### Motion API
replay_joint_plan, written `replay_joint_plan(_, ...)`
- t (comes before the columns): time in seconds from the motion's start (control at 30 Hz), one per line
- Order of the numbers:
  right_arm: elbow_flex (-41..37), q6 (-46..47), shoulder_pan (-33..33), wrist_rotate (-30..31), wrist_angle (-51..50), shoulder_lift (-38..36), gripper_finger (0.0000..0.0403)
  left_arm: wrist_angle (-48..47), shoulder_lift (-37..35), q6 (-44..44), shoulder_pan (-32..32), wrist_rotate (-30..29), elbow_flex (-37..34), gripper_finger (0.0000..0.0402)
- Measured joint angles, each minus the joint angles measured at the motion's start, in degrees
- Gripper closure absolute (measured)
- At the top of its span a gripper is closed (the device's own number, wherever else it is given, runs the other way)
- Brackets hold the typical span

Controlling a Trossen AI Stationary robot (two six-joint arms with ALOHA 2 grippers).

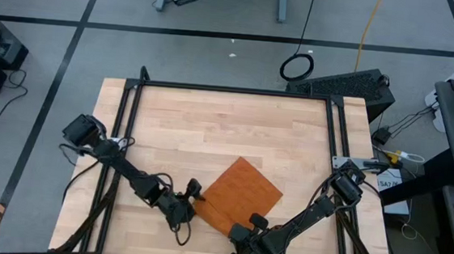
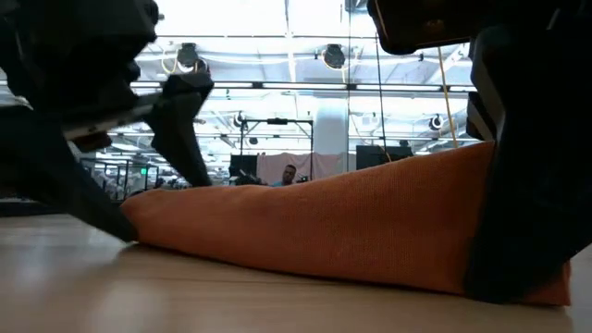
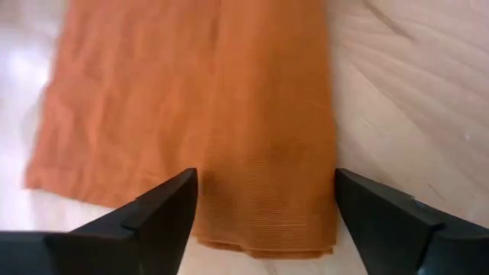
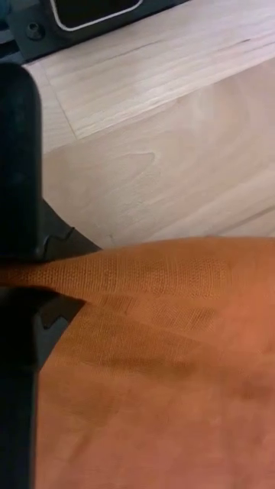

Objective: Roll towel into tight, uniform cylinder
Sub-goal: Roll the brown towel

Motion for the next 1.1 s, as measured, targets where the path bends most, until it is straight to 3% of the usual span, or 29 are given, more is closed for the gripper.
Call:
replay_joint_plan(0.13, 0.00, -3.65, 0.00, 0.02, -0.07, -0.02, 0.0395, -0.30, 0.61, 0.48, 2.83, 4.99, 0.04, 0.0149)
replay_joint_plan(0.33, 0.02, -7.64, -0.78, -0.40, -0.25, -0.01, 0.0395, -3.47, 0.62, -0.13, 6.84, 8.00, 0.18, 0.0271)
replay_joint_plan(0.5, -0.02, -15.23, -1.61, 3.57, -0.81, 0.05, 0.0395, -13.90, -1.99, -7.63, 7.15, 10.72, 0.91, 0.0375)
replay_joint_plan(0.8, -0.09, -33.57, -8.06, 3.77, 3.16, 0.16, 0.0395, -31.12, -8.25, -33.78, 0.46, 9.46, 0.70, 0.0353)
replay_joint_plan(0.97, -0.07, -35.33, -9.75, -1.53, 4.20, 0.11, 0.0390, -29.15, -8.33, -43.00, -3.82, 14.38, 0.66, 0.0358)
replay_joint_plan(1.1, -0.07, -35.36, -8.79, -1.35, 4.24, -0.11, 0.0354, -24.32, -8.33, -43.80, -3.97, 22.12, 0.63, 0.0365)
